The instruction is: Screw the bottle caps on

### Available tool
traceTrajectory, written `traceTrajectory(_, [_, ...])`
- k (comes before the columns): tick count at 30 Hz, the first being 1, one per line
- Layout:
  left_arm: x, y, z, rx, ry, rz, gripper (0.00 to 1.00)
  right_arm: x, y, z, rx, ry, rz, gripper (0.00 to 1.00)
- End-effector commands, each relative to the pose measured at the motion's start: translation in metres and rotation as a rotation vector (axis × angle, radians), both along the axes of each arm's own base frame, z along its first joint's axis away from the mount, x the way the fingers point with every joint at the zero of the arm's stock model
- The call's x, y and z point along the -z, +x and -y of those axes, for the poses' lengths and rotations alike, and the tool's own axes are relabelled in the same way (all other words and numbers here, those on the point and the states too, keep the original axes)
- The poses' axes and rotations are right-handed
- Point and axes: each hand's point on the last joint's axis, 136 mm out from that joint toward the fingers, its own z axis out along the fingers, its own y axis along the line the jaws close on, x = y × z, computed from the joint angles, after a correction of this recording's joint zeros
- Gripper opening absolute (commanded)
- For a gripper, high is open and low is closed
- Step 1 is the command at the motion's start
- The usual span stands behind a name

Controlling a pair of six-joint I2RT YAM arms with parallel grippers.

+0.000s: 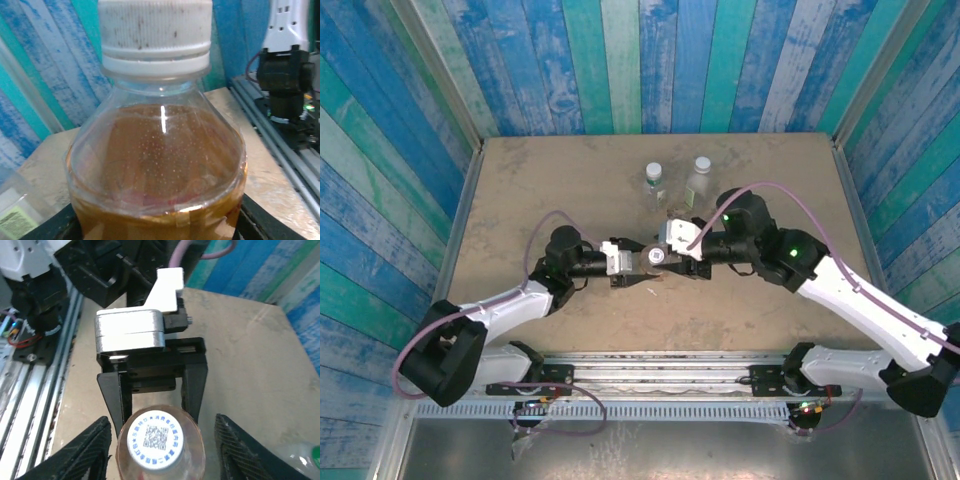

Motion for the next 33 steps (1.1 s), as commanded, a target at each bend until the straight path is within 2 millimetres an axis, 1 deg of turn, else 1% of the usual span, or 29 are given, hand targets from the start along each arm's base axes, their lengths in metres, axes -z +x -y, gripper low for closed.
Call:
traceTrajectory(1, [-0.004,-0.015,0.0,0.086,0.002,0.003,0.55,0.004,-0.013,-0.004,-0.088,-0.021,-0.044,0.52])
traceTrajectory(9, [-0.005,-0.016,-0.001,0.084,0.001,0.009,0.55,0.015,-0.008,-0.008,-0.092,-0.055,-0.052,0.39])
traceTrajectory(14, [-0.002,-0.005,-0.001,0.022,0.011,0.009,0.55,0.012,-0.005,-0.009,-0.081,-0.052,-0.055,0.23])
traceTrajectory(15, [-0.001,-0.001,-0.001,0.001,0.012,0.013,0.55,0.012,-0.004,-0.009,-0.072,-0.049,-0.057,0.18])
traceTrajectory(17, [-0.003,0.008,-0.002,-0.057,0.002,0.023,0.55,0.01,0.0,-0.01,-0.039,-0.031,-0.063,0.06])
traceTrajectory(18, [-0.006,0.017,-0.004,-0.114,-0.013,0.026,0.55,0.009,0.003,-0.011,-0.014,-0.012,-0.067,0.01])
traceTrajectory(20, [-0.01,0.042,-0.009,-0.264,-0.035,0.018,0.55,0.005,0.021,-0.013,0.116,0.059,-0.102,0.01])
traceTrajectory(22, [-0.013,0.069,-0.018,-0.421,-0.051,0.003,0.54,-0.002,0.059,-0.008,0.409,0.2,-0.198,0.0])
traceTrajectory(24, [-0.018,0.087,-0.027,-0.54,-0.081,0.004,0.54,-0.003,0.077,-0.003,0.574,0.299,-0.267,0.0])
traceTrajectory(25, [-0.025,0.095,-0.033,-0.599,-0.105,0.011,0.54,0.001,0.082,-0.003,0.644,0.325,-0.28,0.0])
traceTrajectory(26, [-0.018,0.103,-0.034,-0.648,-0.097,0.0,0.54,0.004,0.085,-0.002,0.701,0.335,-0.281,0.0])
traceTrajectory(29, [-0.019,0.118,-0.04,-0.793,-0.081,0.04,0.53,0.022,0.098,0.004,0.896,0.339,-0.325,0.0])
traceTrajectory(31, [-0.015,0.122,-0.038,-0.835,-0.039,0.065,0.53,0.032,0.103,0.006,0.958,0.316,-0.355,0.0])
traceTrajectory(33, [-0.011,0.121,-0.038,-0.831,-0.028,0.055,0.53,0.034,0.104,0.004,0.956,0.28,-0.343,0.03])
